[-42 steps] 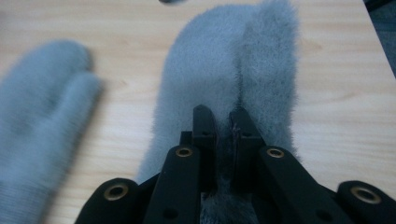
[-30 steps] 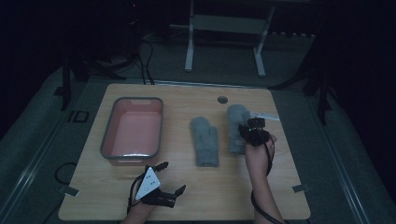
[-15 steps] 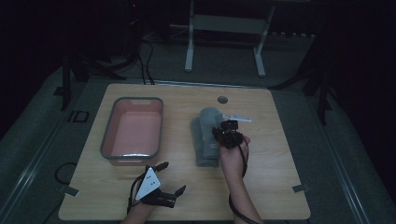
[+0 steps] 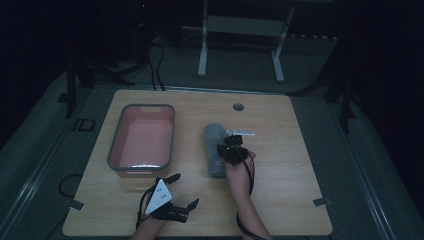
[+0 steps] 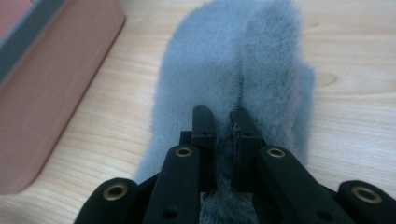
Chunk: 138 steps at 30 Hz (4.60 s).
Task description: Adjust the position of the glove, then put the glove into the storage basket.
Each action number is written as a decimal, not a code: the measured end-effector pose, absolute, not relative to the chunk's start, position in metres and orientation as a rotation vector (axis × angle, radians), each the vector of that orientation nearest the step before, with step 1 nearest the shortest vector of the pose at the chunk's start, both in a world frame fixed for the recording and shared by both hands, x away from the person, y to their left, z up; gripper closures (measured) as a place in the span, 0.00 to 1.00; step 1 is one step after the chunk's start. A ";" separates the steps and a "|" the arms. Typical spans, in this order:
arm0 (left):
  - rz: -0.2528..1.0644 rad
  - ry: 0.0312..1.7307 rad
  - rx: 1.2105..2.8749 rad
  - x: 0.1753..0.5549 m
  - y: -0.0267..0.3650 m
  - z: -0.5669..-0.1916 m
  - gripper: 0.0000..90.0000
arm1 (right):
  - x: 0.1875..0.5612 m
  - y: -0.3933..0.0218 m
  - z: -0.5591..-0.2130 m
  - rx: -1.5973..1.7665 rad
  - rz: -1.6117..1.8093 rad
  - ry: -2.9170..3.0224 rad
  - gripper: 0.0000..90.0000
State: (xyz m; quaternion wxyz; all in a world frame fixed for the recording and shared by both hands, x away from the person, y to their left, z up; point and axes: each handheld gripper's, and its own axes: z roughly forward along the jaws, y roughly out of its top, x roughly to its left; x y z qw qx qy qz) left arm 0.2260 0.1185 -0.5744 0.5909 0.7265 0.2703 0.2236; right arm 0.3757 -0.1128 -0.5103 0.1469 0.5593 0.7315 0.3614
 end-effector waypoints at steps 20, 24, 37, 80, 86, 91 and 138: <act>0.495 0.668 1.711 0.230 0.116 -0.574 0.00 | 0.378 -0.146 -0.497 1.479 1.045 2.210 0.38; 0.505 0.731 1.699 0.232 0.117 -0.573 0.00 | 0.377 -0.152 -0.498 1.472 1.018 2.246 0.23; 0.466 0.767 1.762 0.237 0.107 -0.554 0.00 | 0.368 -0.173 -0.496 1.226 1.058 2.260 0.18; 0.154 1.227 1.968 0.396 0.047 -0.539 0.30 | 0.415 -0.169 -0.536 1.423 1.011 2.435 0.43; 0.069 1.245 1.974 0.404 0.047 -0.551 0.33 | 0.420 -0.168 -0.540 1.425 0.999 2.489 0.41; 0.000 1.234 1.966 0.406 0.047 -0.555 0.49 | 0.423 -0.168 -0.545 1.461 1.047 2.537 0.58; 0.102 1.017 2.001 0.388 0.092 -0.440 0.90 | 0.391 -0.128 -0.439 1.264 1.282 2.387 0.90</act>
